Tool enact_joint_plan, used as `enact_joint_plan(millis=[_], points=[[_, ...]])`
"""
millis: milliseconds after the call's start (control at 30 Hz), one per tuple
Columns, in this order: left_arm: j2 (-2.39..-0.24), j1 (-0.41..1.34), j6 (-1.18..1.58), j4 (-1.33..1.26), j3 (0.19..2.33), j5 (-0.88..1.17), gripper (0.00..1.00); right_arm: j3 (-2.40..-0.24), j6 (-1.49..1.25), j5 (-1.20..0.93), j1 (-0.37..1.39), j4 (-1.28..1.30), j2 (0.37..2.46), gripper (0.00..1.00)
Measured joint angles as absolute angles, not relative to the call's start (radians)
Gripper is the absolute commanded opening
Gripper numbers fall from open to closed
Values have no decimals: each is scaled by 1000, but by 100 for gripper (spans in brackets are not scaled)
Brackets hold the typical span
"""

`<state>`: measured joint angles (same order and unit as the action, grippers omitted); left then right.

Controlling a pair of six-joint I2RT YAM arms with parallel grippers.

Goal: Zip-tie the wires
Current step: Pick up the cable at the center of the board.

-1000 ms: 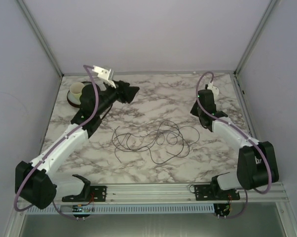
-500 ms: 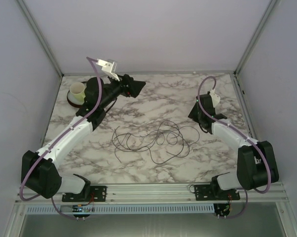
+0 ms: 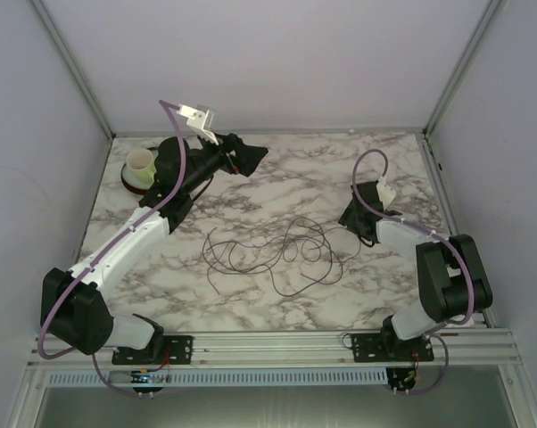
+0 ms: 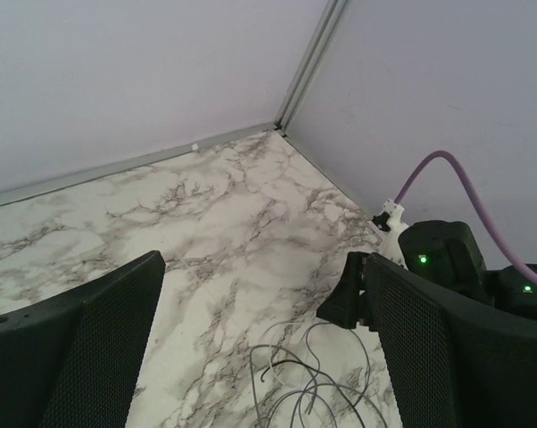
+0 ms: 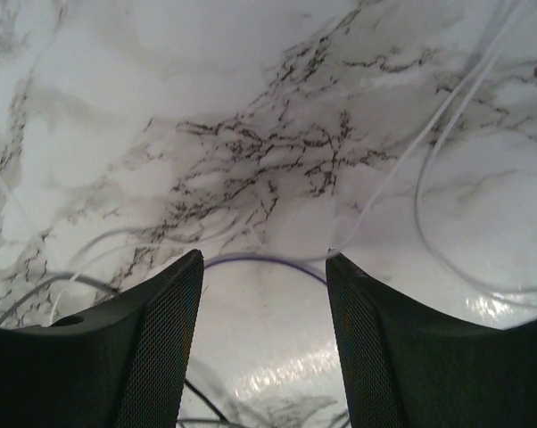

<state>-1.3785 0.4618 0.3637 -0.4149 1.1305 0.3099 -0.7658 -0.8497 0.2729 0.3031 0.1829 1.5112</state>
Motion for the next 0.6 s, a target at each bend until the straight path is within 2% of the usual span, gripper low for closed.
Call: enact_joint_plan(millis=[233, 333, 467, 500, 533, 600], points=[[-1378, 462, 364, -415, 1131, 313, 95, -799, -826, 278, 282, 80, 1606, 54], [-1378, 462, 363, -415, 1131, 313, 95, -825, -813, 279, 275, 55, 1643, 39], [-1378, 462, 363, -414, 1131, 314, 95, -841, -788, 286, 273, 37, 1661, 9], [-1378, 462, 362, -414, 1131, 314, 95, -843, -780, 288, 273, 33, 1663, 3], [-1378, 462, 362, -414, 1131, 314, 95, -846, -770, 292, 273, 30, 1665, 0], [-1378, 462, 363, -414, 1131, 316, 95, -849, -750, 299, 273, 22, 1665, 0]])
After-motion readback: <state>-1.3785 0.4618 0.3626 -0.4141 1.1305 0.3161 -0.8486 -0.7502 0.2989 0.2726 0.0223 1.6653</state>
